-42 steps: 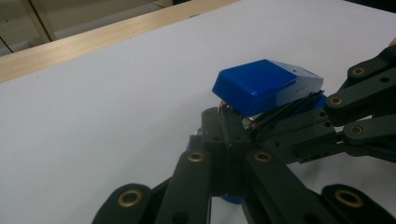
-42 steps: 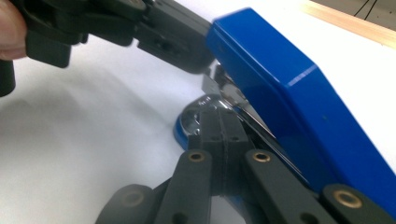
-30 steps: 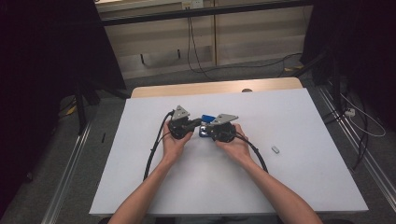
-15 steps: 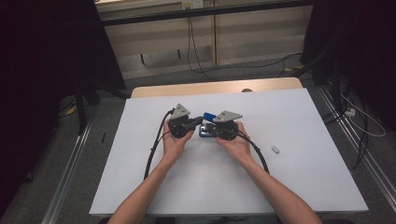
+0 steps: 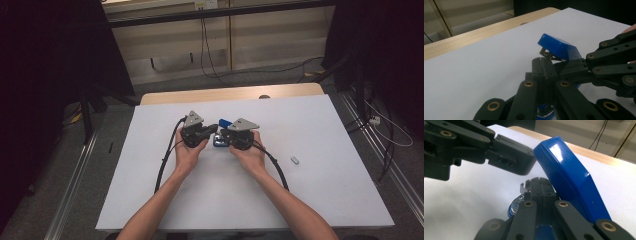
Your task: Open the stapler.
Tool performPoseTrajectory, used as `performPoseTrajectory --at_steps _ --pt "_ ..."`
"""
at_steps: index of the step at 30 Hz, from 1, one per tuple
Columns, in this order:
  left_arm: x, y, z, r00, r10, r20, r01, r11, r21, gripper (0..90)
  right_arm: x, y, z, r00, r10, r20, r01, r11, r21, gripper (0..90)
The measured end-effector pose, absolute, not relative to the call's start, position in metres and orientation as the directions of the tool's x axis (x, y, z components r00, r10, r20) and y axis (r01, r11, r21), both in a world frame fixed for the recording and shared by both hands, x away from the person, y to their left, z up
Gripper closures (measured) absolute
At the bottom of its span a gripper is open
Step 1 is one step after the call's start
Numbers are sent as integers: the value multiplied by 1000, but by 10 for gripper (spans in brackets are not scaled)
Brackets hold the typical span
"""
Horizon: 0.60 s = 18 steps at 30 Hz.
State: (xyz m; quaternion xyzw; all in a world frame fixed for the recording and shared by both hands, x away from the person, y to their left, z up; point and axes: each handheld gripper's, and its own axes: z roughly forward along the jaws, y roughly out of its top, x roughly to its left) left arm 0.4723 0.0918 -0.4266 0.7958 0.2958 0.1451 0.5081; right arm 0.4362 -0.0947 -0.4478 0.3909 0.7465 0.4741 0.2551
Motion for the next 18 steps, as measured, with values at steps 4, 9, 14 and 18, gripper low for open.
performPoseTrajectory --at_steps 4,9,14,18 --pt "475 92 -431 777 625 -67 336 -323 885 900 436 -93 -449 -566 825 -18 341 254 905 900" --pt "478 91 -437 777 624 -81 351 -323 879 900 437 -94 -449 -563 826 -18 342 252 905 900" --pt "478 88 -439 789 612 -52 335 -358 871 900 437 -95 -449 -560 829 -5 358 247 900 900" --pt "480 90 -440 779 623 -66 350 -346 870 900 437 -96 -449 -555 832 -2 361 243 901 900"
